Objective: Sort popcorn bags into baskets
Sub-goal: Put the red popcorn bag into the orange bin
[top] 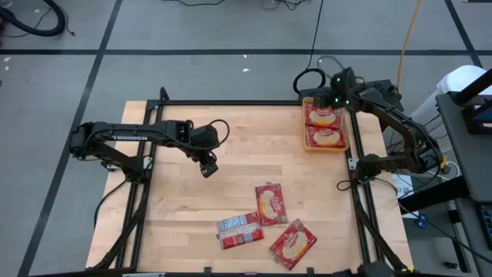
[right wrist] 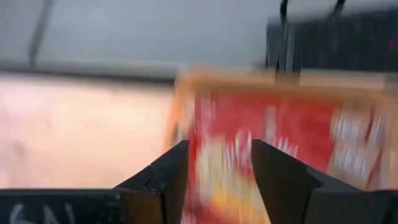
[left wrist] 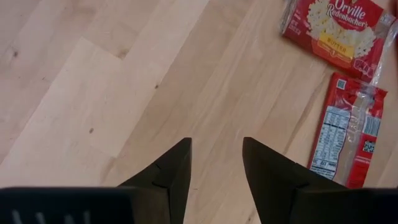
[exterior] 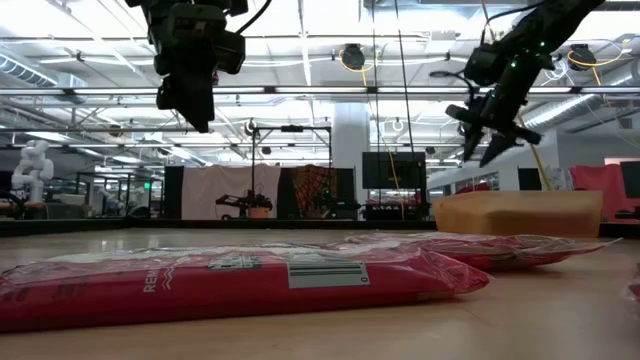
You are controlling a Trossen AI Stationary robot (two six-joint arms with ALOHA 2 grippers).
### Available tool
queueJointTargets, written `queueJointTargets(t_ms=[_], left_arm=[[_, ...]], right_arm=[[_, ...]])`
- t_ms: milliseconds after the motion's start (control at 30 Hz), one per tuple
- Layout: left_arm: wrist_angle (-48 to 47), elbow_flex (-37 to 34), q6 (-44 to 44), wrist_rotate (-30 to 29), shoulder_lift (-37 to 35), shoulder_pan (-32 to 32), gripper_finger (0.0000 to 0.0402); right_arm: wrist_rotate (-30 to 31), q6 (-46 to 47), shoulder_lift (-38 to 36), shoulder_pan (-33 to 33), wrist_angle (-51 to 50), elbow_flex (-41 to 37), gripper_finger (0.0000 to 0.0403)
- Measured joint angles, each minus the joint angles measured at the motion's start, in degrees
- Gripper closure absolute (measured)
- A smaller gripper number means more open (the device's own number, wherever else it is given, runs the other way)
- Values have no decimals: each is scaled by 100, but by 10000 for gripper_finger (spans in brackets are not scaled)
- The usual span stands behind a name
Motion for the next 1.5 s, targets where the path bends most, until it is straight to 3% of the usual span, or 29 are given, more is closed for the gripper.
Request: queueJointTargets(t_ms=[100,400,600,967,1100,1267,1400,1500], left_arm=[[119,0,126,-26,44,0,256],[111,-7,117,-195,87,1,257],[100,-7,-98,-198,85,-10,257],[109,-7,-839,-305,85,-20,257],[149,-9,-869,-335,85,-78,256],[1030,-442,-1142,-74,84,-561,256],[2158,-831,-1231,437,83,-1277,256],[2977,-1137,-1235,327,111,-2049,254]], right_arm=[[-69,9,-2,170,-407,-175,255],[-524,608,-2,377,-162,-968,275],[-49,497,-2,298,18,-1376,275],[217,264,7,279,705,-1567,275],[-211,267,-51,280,845,-1567,275],[-1405,801,-535,386,737,-1567,275],[-2052,1485,-1277,683,700,-1567,275],[-2169,1967,-1849,974,794,-1567,275]])
